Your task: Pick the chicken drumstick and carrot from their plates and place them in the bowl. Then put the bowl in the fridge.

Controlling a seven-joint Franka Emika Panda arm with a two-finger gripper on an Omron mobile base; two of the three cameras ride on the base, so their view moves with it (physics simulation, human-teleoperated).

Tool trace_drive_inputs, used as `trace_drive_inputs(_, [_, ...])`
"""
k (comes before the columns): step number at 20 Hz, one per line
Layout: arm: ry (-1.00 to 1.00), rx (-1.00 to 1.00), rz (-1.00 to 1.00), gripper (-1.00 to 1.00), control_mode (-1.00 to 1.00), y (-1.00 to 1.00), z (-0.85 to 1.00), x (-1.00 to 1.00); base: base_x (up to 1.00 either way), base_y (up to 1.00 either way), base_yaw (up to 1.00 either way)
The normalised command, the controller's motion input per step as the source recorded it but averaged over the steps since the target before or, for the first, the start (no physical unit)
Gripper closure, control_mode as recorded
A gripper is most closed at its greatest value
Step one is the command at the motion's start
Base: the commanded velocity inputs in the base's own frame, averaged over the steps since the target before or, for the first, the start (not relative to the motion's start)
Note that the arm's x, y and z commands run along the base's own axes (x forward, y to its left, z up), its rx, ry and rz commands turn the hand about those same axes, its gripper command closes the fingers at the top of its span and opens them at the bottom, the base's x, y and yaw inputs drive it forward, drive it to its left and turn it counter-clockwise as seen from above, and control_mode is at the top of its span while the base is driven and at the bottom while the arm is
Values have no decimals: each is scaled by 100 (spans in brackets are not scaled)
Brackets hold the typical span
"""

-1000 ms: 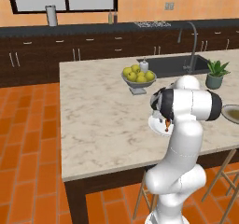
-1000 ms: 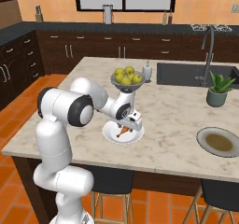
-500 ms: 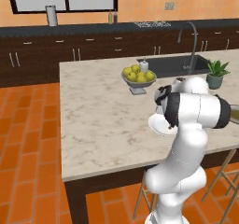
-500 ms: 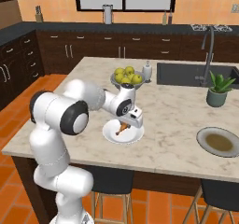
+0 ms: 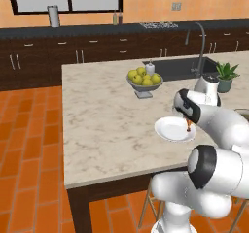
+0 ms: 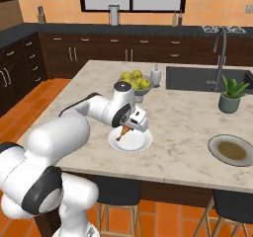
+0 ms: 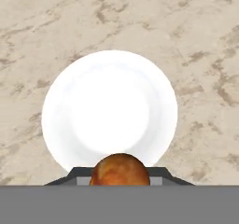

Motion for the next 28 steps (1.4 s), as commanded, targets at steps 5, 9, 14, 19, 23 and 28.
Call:
trace_drive_inputs(5, [-14, -3, -2, 100, 100, -11, 29, -59, -15, -40, -3])
trace_drive_inputs(9, [0, 0, 0, 100, 100, 0, 0, 0, -1, -100, -7])
trace_drive_inputs(14, [0, 0, 0, 100, 100, 0, 0, 0, -3, -100, -3])
trace_drive_inputs(19, [0, 0, 0, 100, 100, 0, 0, 0, -9, -100, -1])
trace_drive_inputs(23, [0, 0, 0, 100, 100, 0, 0, 0, 14, -100, 3])
trace_drive_inputs(28, [0, 0, 0, 100, 100, 0, 0, 0, 35, -95, 21])
